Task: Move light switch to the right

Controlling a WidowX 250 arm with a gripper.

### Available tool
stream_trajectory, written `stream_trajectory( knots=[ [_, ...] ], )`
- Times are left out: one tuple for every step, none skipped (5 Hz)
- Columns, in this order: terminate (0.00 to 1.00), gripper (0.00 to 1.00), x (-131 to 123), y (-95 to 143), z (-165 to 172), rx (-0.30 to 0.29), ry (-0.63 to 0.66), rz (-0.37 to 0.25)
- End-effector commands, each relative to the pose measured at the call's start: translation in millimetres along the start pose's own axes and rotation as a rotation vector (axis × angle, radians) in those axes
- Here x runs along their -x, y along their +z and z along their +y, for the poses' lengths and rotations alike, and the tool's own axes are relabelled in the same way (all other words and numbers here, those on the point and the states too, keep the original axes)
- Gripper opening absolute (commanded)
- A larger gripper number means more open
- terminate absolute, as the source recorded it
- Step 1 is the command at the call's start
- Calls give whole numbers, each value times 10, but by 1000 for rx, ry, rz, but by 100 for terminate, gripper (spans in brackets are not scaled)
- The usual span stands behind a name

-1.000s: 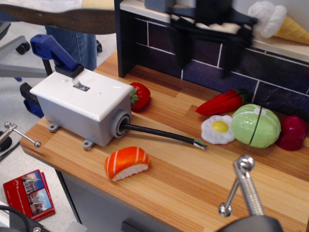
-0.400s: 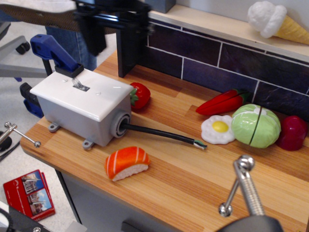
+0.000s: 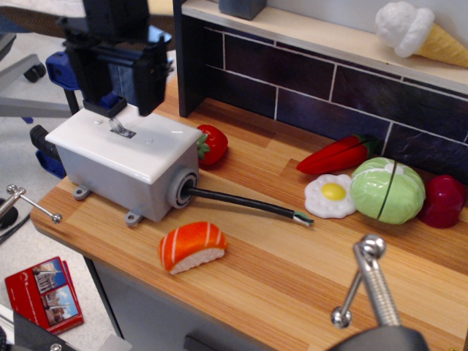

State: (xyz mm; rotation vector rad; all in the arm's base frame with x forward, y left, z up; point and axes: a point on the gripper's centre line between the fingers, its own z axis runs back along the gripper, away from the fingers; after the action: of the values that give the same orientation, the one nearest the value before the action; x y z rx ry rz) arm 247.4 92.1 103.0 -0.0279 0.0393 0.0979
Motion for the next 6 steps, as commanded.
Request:
stream_trajectory(
  knots=[
    [0,100,10,133,105,-144,6,-179],
    [0,100,-40,108,128,-198,6,-283],
    [0,100,-7,-6,64,-202,-17,-268],
    [0,100,13,-107,25,-200,-19,-259],
    [0,100,86,-304,2,-180,-22,-214],
    [0,100,86,-256,-10,-148,-24,-210]
  ],
)
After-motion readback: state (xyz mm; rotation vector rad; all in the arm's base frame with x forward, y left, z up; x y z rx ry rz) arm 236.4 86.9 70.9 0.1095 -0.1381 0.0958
